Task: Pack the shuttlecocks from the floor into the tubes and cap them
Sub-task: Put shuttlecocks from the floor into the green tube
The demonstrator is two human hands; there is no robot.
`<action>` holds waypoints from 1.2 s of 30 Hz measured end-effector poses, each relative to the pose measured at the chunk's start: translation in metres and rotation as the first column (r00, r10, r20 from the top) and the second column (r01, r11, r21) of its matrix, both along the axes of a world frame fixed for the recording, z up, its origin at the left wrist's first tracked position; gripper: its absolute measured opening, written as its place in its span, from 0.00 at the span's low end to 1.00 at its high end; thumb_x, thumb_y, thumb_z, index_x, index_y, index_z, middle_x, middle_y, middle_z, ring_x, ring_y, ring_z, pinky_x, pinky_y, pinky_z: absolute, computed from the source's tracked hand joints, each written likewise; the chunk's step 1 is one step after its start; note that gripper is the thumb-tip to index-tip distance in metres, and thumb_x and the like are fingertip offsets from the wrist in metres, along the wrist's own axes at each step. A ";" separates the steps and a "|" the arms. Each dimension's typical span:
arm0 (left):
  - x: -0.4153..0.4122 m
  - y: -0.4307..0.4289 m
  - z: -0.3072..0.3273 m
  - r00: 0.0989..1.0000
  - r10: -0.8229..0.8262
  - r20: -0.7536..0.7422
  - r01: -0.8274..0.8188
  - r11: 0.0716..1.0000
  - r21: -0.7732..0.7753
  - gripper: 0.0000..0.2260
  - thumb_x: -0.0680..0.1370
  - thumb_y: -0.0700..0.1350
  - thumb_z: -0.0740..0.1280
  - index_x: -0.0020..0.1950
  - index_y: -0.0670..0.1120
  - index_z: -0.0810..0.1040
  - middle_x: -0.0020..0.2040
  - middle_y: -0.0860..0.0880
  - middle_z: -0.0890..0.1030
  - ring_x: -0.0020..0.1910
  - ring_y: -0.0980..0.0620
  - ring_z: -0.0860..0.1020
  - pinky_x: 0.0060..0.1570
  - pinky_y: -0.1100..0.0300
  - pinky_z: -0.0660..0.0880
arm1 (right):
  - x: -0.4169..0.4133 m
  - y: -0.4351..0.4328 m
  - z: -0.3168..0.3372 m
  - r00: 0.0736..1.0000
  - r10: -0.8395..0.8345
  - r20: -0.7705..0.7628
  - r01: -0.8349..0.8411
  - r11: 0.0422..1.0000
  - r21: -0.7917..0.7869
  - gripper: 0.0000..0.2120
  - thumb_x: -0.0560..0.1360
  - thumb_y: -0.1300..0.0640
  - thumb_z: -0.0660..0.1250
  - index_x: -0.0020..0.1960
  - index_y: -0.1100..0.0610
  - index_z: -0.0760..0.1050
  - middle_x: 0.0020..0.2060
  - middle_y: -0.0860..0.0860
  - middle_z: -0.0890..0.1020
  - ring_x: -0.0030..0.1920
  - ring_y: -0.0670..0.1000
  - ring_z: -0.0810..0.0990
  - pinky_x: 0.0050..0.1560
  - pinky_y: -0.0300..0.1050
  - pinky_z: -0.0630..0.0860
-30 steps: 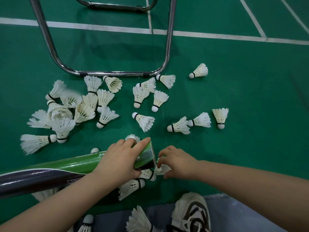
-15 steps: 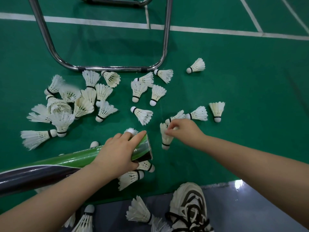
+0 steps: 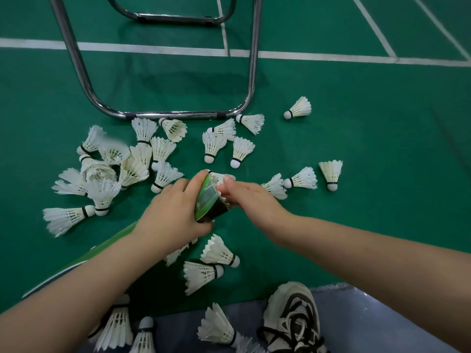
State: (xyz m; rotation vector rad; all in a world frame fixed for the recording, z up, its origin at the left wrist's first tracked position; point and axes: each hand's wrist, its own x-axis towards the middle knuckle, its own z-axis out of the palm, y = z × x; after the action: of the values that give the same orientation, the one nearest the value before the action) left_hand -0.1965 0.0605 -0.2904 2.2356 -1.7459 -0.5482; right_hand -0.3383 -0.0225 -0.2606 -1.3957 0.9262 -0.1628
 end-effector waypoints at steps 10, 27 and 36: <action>0.016 0.008 0.054 0.989 -0.057 0.133 0.081 0.980 -0.180 0.44 0.67 0.60 0.70 0.76 0.52 0.50 0.59 0.49 0.71 0.55 0.51 0.70 0.57 0.56 0.68 | 0.027 -0.005 0.050 0.890 0.453 -0.058 -0.457 0.886 -0.076 0.15 0.60 0.58 0.66 0.47 0.55 0.78 0.46 0.54 0.80 0.50 0.52 0.77 0.62 0.51 0.72; 0.050 0.022 0.122 0.991 0.079 -0.111 -0.115 0.922 -0.370 0.41 0.65 0.50 0.76 0.73 0.51 0.58 0.63 0.48 0.72 0.58 0.50 0.71 0.53 0.61 0.66 | 0.085 0.011 0.152 0.702 0.536 -0.470 -0.713 0.538 -0.451 0.08 0.73 0.61 0.67 0.37 0.55 0.71 0.31 0.46 0.72 0.30 0.41 0.70 0.28 0.27 0.66; 0.092 0.016 0.157 0.953 0.140 -0.268 -0.249 0.869 -0.428 0.40 0.66 0.46 0.75 0.71 0.51 0.56 0.49 0.55 0.71 0.46 0.52 0.72 0.45 0.63 0.65 | 0.137 0.009 0.185 0.680 0.380 -0.627 -0.720 0.186 -0.669 0.12 0.76 0.50 0.62 0.45 0.59 0.73 0.34 0.48 0.71 0.34 0.45 0.69 0.34 0.38 0.67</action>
State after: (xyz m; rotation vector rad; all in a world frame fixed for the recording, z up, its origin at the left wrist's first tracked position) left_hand -0.1042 0.0763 -0.1338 1.8976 -1.3409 -0.2935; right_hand -0.2017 -0.0136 -0.0754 -2.8221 0.4441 0.2172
